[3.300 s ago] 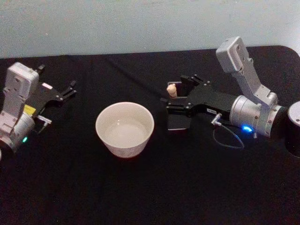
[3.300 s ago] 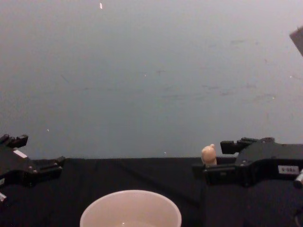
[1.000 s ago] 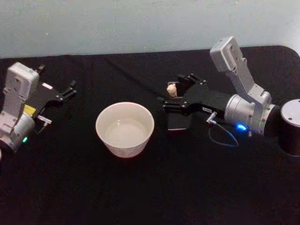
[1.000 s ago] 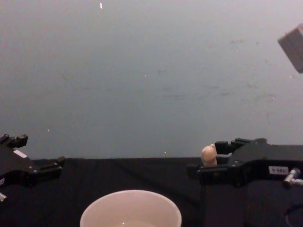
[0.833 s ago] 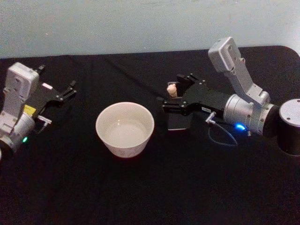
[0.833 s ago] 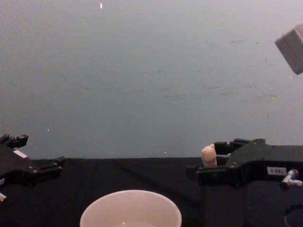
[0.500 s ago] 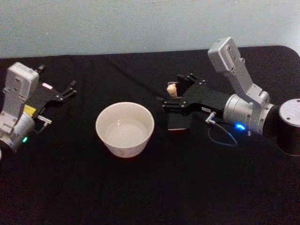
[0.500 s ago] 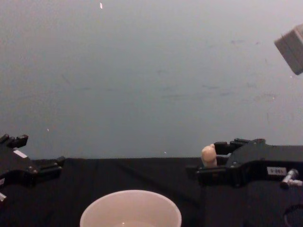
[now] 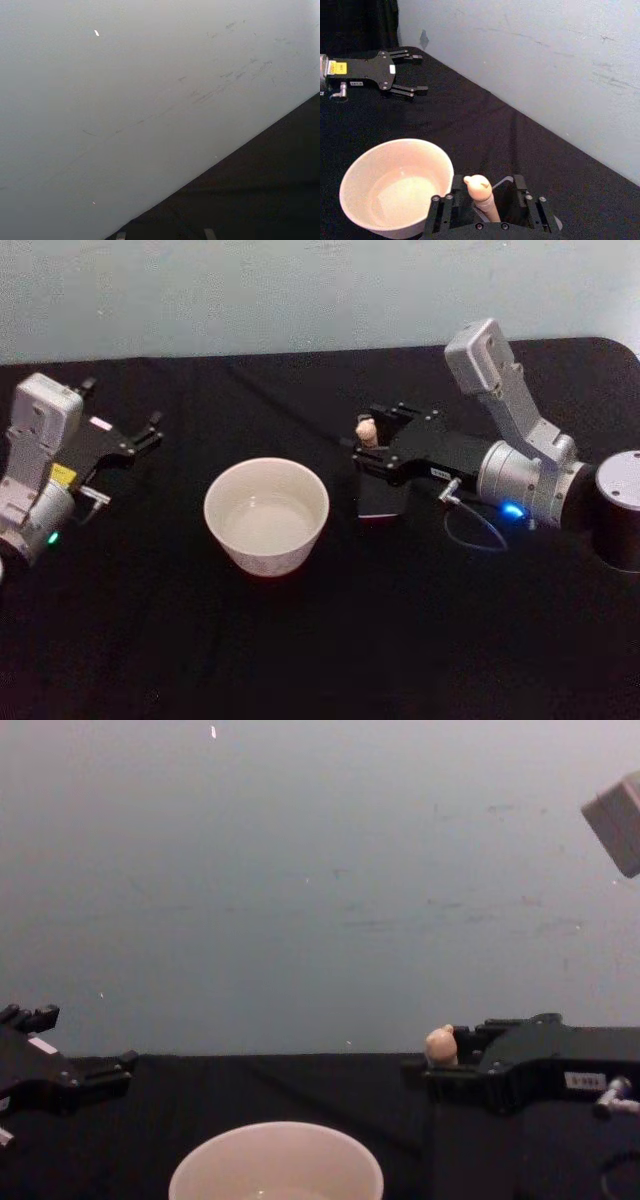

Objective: Pick up the stirring spoon with one hand, stir inside the cup, then place it back in its original position.

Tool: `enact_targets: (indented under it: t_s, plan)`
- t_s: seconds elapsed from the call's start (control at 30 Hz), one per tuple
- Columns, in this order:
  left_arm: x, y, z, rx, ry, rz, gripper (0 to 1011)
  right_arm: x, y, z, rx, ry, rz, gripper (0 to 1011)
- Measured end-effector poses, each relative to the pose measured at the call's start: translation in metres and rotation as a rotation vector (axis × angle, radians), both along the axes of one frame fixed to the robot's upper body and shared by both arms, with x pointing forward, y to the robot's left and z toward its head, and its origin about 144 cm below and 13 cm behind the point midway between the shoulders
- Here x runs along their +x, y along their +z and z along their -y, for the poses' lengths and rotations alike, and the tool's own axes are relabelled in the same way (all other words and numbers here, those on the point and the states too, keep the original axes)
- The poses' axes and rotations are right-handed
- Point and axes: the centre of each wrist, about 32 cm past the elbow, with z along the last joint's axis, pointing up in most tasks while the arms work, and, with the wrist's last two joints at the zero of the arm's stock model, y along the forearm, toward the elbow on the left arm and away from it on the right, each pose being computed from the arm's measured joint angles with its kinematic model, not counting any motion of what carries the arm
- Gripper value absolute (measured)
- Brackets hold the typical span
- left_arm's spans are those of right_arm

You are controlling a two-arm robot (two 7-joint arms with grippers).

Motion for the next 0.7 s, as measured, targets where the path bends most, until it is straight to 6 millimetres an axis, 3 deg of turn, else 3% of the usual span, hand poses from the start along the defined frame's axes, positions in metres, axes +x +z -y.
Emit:
enact_targets:
  t_s: [0.13,0.4,0.7]
  plan:
    - [0.0,0.0,0.0,0.0,0.0,0.0,1001,0.0,0.0001,-0.0001,0.0,0.0,0.0,563]
    - [0.0,0.0,0.0,0.0,0.0,0.0,1001,-0.0001,0.0003,-0.0001,0.001,0.0,0.0,273]
    - [0.0,0.0,0.0,0.0,0.0,0.0,1001,-0.0001,0.0005,-0.0002,0.002,0.0,0.001,198]
